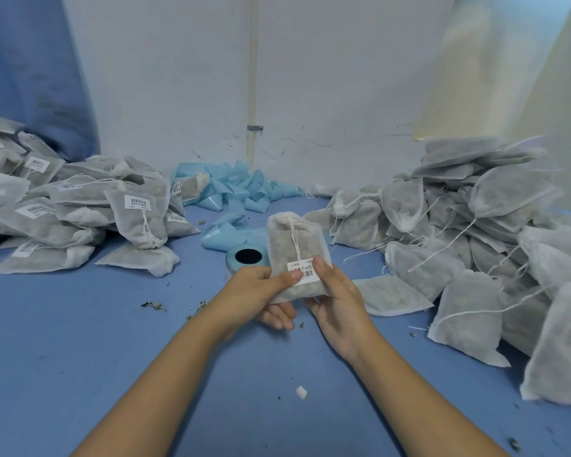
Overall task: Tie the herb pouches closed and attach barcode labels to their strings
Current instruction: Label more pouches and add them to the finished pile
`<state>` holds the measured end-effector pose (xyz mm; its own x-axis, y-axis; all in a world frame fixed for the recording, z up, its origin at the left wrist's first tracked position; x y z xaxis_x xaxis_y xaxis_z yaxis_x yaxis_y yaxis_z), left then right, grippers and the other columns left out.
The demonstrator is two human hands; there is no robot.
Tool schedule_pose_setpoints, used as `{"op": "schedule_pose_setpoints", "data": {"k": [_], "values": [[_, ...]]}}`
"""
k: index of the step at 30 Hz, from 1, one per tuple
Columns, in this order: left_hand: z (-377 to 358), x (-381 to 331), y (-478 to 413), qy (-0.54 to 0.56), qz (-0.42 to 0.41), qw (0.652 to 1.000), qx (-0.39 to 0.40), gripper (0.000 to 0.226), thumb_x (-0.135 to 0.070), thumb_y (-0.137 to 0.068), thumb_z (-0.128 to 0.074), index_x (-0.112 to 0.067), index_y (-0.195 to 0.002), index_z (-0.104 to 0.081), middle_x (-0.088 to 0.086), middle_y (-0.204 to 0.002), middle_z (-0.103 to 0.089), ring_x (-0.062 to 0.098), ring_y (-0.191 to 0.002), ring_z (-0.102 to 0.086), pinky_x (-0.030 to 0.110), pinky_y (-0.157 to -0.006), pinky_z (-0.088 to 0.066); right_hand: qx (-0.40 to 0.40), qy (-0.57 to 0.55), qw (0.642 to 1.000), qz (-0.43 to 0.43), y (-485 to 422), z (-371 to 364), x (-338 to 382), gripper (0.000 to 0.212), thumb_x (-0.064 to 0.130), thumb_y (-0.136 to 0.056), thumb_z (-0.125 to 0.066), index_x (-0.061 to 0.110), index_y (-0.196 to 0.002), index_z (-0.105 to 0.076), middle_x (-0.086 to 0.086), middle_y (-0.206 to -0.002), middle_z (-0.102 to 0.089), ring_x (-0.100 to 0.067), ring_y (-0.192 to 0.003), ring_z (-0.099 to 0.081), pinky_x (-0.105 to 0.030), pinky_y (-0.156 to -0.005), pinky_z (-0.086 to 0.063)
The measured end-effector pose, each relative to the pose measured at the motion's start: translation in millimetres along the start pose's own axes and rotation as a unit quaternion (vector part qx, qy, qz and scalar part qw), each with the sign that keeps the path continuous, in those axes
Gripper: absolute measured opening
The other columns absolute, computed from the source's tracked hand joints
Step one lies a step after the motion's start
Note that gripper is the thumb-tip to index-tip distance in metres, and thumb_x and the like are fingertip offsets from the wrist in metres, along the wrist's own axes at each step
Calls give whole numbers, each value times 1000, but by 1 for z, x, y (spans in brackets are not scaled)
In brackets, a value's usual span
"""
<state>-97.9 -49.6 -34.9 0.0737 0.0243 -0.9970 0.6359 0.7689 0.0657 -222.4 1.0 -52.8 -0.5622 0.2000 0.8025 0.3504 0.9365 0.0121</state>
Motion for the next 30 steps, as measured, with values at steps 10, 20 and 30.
{"op": "schedule_pose_setpoints", "data": {"k": [10,20,30], "values": [[40,-30,-4,357,-189,911,-87,88,5,-82,-57,-16,-152,-9,-4,-147,-43,16,-120,-58,36,-88,-55,-15,9,999,-31,-1,3,-1,25,20,-71,-71,9,-93,-70,1,-76,-70,-10,-65,-59,-19,-62,-51],[-24,-17,-6,14,-113,987,-115,25,6,-89,-45,-9,-93,-64,1,-74,-72,8,-50,-58,18,-43,-40,-141,323,907,231,10,6,15,19,1,-89,-54,15,-77,-62,2,-69,-64,-5,-59,-54,-22,-56,-44],[-38,13,-8,-243,-148,950,-126,32,-1,-91,-44,-16,-111,-65,-8,-105,-65,4,-89,-60,4,-77,-40,-123,767,609,160,-8,31,22,31,10,-90,-43,15,-113,-64,0,-117,-61,-20,-114,-48,-30,-87,-38]]}}
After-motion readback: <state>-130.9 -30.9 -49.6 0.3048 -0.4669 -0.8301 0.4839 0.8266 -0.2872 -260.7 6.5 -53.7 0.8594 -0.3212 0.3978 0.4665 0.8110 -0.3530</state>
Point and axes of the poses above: each hand's wrist, its own y-axis away from the middle knuckle, its own z-axis out of the back of the hand, x = y × z, the point moved 4 cm from there along -y, towards the middle knuckle
